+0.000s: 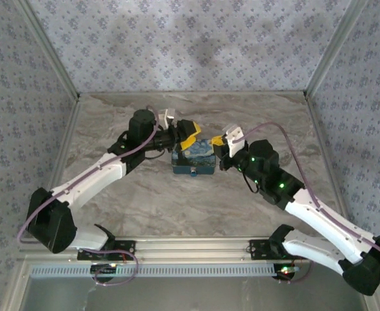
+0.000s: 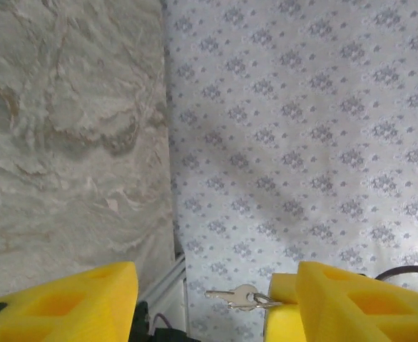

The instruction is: Unlock a padlock with a key

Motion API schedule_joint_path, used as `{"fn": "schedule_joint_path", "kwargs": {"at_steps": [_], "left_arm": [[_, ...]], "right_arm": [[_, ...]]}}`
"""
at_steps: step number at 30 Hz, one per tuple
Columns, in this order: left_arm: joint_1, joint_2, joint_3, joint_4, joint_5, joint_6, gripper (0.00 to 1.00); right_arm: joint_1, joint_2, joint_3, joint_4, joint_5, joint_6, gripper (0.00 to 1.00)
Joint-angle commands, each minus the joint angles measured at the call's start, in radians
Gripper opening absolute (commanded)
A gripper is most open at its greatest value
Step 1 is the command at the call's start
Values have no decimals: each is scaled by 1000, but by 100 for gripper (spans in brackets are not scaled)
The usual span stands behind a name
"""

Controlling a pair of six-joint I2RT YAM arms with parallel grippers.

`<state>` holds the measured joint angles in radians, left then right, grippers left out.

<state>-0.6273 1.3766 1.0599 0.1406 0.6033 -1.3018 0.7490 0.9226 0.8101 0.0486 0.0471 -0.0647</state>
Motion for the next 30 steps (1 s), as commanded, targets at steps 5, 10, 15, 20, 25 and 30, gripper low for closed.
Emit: {"fn": "schedule_joint_path", "kwargs": {"at_steps": [5, 10, 15, 20, 25, 30], "left_arm": [[-34, 45, 63, 92, 63, -138, 56], [-39, 58, 63, 153, 82, -175, 51], [-49, 71, 70, 175, 94, -193, 44], [-55, 80, 78, 183, 108, -203, 44], [-58, 82, 75, 197, 113, -212, 44], [-61, 85, 82, 209, 119, -218, 34]], "right_arm": [[47, 6, -47, 192, 121, -153, 0], [61, 11, -65, 217, 132, -195, 0], [72, 14, -82, 250, 150, -208, 0], [78, 16, -96, 287, 179, -216, 0], [92, 12, -104, 318, 210, -241, 0], [106, 16, -116, 328, 220, -266, 0]]}}
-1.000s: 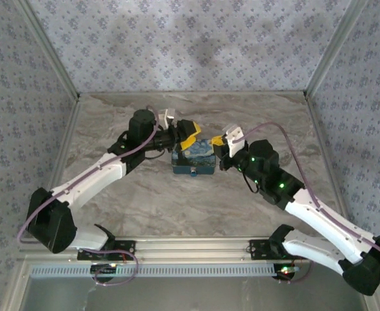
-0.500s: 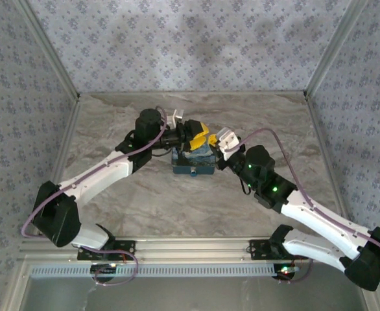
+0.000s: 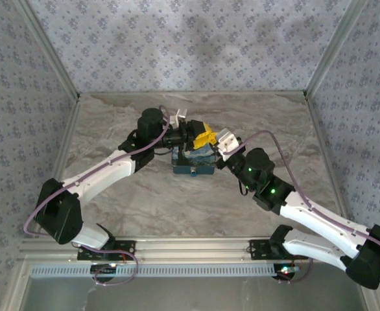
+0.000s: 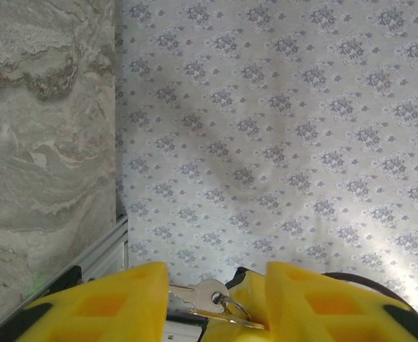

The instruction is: Unlock a padlock with a key

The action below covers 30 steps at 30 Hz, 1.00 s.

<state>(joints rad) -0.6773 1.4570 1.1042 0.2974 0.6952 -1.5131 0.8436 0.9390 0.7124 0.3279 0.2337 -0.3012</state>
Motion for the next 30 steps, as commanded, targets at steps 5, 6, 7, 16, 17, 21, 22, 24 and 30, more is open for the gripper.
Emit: {"fn": "schedule_joint_path", "kwargs": {"at_steps": [5, 6, 7, 16, 17, 21, 22, 24, 30], "left_arm": [[-11, 6, 40, 58, 29, -7, 23], [-10, 4, 40, 58, 29, -6, 21], [-11, 4, 40, 58, 30, -4, 19], [-5, 5, 34, 66, 30, -1, 1], [-3, 5, 34, 66, 29, 1, 1], [1, 0, 34, 58, 24, 16, 0], [2, -1, 34, 53, 23, 24, 0], [6, -8, 38, 15, 12, 58, 0], [26, -63, 70, -173, -82, 280, 0]], "right_arm": [[28, 1, -25, 41, 47, -70, 0], [31, 1, -25, 35, 48, -81, 0], [38, 3, -26, 31, 56, -88, 0], [73, -2, -27, -4, 84, -139, 0], [75, -2, -26, -13, 84, -142, 0], [81, -4, -21, -33, 92, -143, 2], [81, -7, -20, -37, 93, -140, 4], [80, -19, -11, -61, 90, -119, 14], [61, -76, 13, -187, 69, -22, 42]]}}
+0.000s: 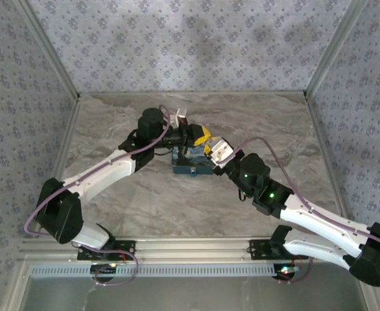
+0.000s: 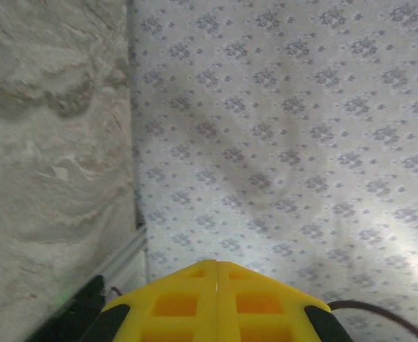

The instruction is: Unlock a padlock with a key

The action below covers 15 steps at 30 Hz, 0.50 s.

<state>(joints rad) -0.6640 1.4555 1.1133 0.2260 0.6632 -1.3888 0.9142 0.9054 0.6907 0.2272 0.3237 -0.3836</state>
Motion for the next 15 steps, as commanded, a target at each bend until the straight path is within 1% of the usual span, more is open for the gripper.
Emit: {"fn": "schedule_joint_path", "kwargs": {"at_steps": [1, 3, 5, 7, 8, 9, 10, 12, 13, 15], "left_arm": [[14, -70, 79, -167, -75, 209, 0], [14, -89, 120, -315, -148, 338, 0], [12, -116, 129, -393, -230, 437, 0], [9, -145, 112, -416, -295, 502, 0], [8, -159, 95, -404, -311, 528, 0], [6, -168, 78, -392, -324, 544, 0], [4, -174, 67, -380, -330, 567, 0], [-8, -186, 44, -355, -348, 605, 0], [-12, -189, 31, -335, -350, 622, 0], [-21, -196, 8, -296, -362, 648, 0]], "right_arm": [[-16, -52, 37, -106, -23, 87, 43], [-36, -73, 41, -163, -52, 159, 47], [-68, -88, 42, -207, -73, 255, 52], [-114, -92, 56, -265, -103, 366, 53], [-146, -89, 66, -299, -118, 442, 56], [-189, -84, 78, -330, -160, 515, 57], [-233, -77, 87, -353, -209, 579, 56], [-348, -56, 91, -347, -406, 700, 53], [-401, -43, 82, -307, -506, 761, 51], [-483, -13, 67, -216, -663, 882, 47]]}}
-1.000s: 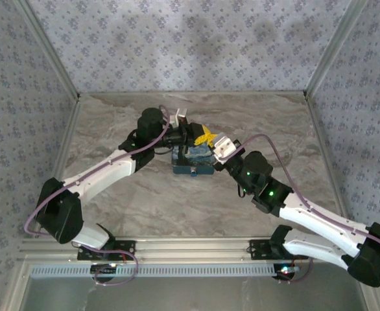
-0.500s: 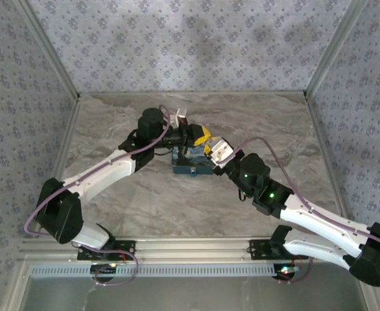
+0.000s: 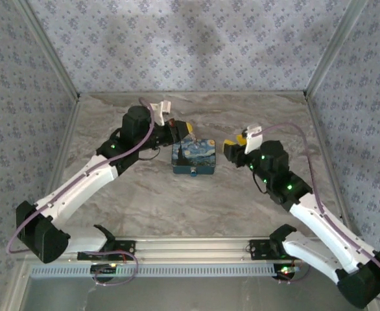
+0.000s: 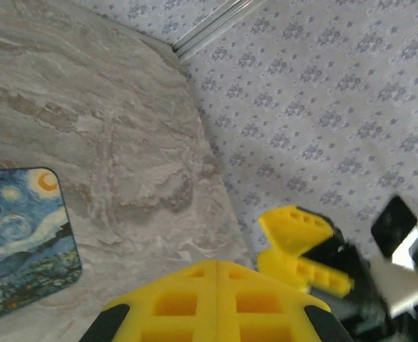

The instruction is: Unlock a padlock with a key

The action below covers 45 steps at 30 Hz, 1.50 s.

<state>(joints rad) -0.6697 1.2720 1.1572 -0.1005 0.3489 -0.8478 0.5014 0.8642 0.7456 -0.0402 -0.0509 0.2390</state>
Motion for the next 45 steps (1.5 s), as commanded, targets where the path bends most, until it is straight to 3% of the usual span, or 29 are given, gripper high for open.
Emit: {"fn": "schedule_joint_path", "kwargs": {"at_steps": [1, 7, 12, 16, 27, 36, 45], "left_arm": [[-24, -19, -50, 55, -56, 125, 0], [-35, -31, -132, 212, -67, 134, 0], [-36, -25, -182, 376, -38, 82, 0], [-44, -19, -208, 494, -17, 31, 0], [-60, 4, -214, 636, 56, -57, 0], [-65, 8, -209, 645, 56, -62, 0], [-65, 9, -211, 642, 47, -57, 0]], "right_arm": [[-99, 46, 5, 99, -351, 317, 46], [-142, 143, -29, 406, -548, 576, 47], [-141, 222, -70, 697, -609, 783, 51], [-119, 271, -88, 832, -617, 873, 55], [-68, 311, -75, 910, -649, 881, 55], [-45, 312, -60, 907, -676, 868, 41], [-33, 316, -58, 905, -682, 864, 35]]}}
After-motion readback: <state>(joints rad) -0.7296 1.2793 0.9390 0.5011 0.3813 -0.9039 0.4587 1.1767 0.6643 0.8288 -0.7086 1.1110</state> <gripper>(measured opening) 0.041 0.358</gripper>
